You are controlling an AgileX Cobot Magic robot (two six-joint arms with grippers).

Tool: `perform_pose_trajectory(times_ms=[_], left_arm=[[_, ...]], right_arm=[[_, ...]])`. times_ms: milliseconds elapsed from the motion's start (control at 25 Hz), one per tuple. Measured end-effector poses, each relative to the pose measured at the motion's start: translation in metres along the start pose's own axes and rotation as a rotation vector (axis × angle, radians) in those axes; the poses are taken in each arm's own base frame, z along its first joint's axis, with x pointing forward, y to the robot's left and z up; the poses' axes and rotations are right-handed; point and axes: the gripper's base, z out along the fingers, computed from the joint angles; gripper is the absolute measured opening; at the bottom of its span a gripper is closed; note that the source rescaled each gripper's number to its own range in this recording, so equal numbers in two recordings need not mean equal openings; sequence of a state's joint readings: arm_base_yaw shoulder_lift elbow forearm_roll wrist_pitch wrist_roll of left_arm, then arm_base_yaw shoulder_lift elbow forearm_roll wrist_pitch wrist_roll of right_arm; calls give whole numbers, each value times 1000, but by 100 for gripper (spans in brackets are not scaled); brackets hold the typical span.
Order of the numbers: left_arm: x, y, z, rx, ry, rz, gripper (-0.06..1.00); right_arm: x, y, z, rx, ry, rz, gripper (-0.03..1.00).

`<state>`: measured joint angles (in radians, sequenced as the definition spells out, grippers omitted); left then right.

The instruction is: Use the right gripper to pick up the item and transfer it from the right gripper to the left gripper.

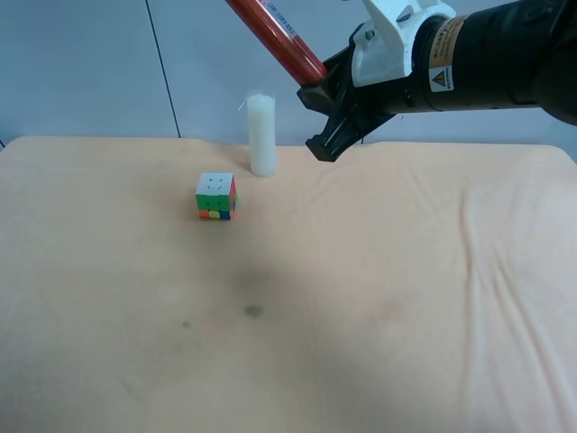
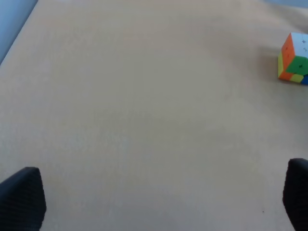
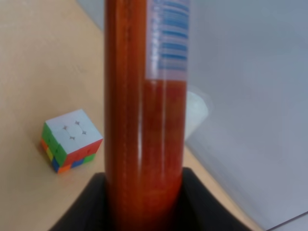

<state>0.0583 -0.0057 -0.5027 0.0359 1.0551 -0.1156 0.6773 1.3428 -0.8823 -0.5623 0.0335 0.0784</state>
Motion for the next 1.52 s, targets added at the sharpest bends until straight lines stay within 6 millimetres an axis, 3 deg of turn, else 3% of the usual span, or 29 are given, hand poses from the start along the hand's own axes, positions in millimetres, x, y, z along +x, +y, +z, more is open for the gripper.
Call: perform_pose_trajectory(times_ms=[680,960,1160,1360,1520], left_arm=[[0,0,0,3,-2,-2,100],[-27,-13,-9,153,-233,-94,100],[-54,-26,15,282,-225,-254,100],[-80,-34,54,348,-163,-478,100],[-89,-36,83,338,-101,-598,100]], right_arm=[[0,0,0,0,0,0,1],[0,0,0,0,0,0,1],[0,0,0,0,0,0,1],[0,0,0,0,-1,0,1],[0,0,0,0,-1,0,1]])
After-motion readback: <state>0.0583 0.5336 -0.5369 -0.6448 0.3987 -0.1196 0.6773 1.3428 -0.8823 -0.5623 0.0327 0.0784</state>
